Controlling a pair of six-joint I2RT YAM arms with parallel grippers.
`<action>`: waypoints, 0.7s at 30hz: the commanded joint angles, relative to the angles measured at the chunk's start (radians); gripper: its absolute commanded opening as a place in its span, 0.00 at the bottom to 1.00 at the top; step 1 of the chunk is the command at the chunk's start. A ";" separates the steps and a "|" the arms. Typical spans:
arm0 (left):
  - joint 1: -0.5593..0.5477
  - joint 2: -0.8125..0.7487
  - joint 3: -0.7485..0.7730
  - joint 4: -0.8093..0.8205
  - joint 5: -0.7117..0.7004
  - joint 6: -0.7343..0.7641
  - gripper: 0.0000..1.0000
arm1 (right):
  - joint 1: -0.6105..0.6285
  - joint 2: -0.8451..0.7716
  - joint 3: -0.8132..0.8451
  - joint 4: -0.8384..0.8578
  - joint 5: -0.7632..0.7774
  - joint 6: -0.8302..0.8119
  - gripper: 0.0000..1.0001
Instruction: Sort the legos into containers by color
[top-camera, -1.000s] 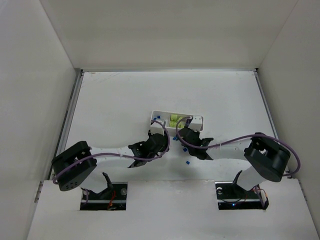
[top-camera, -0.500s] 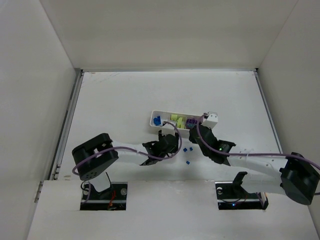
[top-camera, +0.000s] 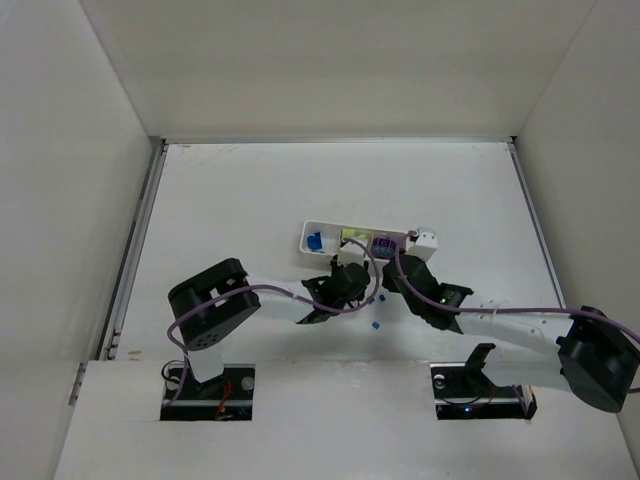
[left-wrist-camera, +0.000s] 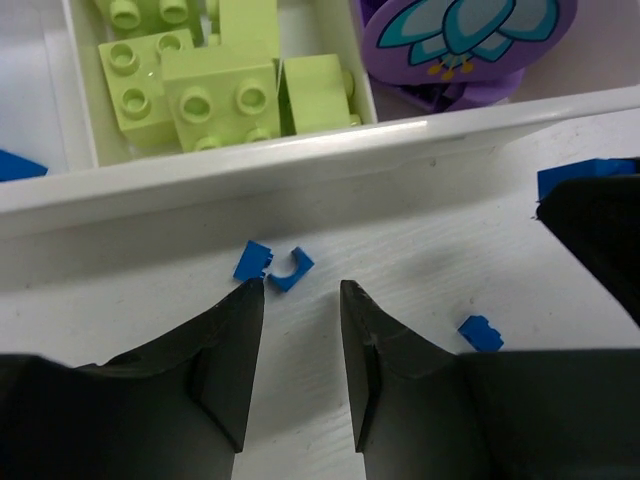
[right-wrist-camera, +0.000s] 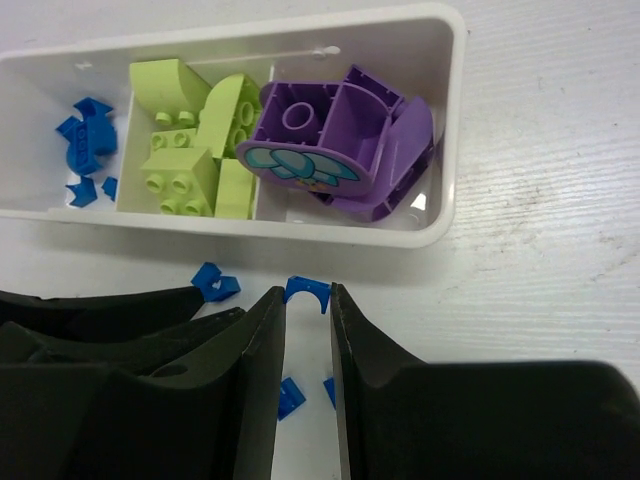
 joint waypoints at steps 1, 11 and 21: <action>0.000 0.024 0.060 -0.003 -0.012 0.038 0.33 | -0.022 -0.017 -0.016 0.056 -0.020 -0.018 0.29; 0.027 0.064 0.103 -0.005 0.011 0.054 0.31 | -0.031 -0.034 -0.033 0.070 -0.030 -0.029 0.29; 0.001 -0.061 0.036 0.003 -0.004 0.054 0.17 | -0.029 -0.067 -0.009 0.042 -0.030 -0.032 0.29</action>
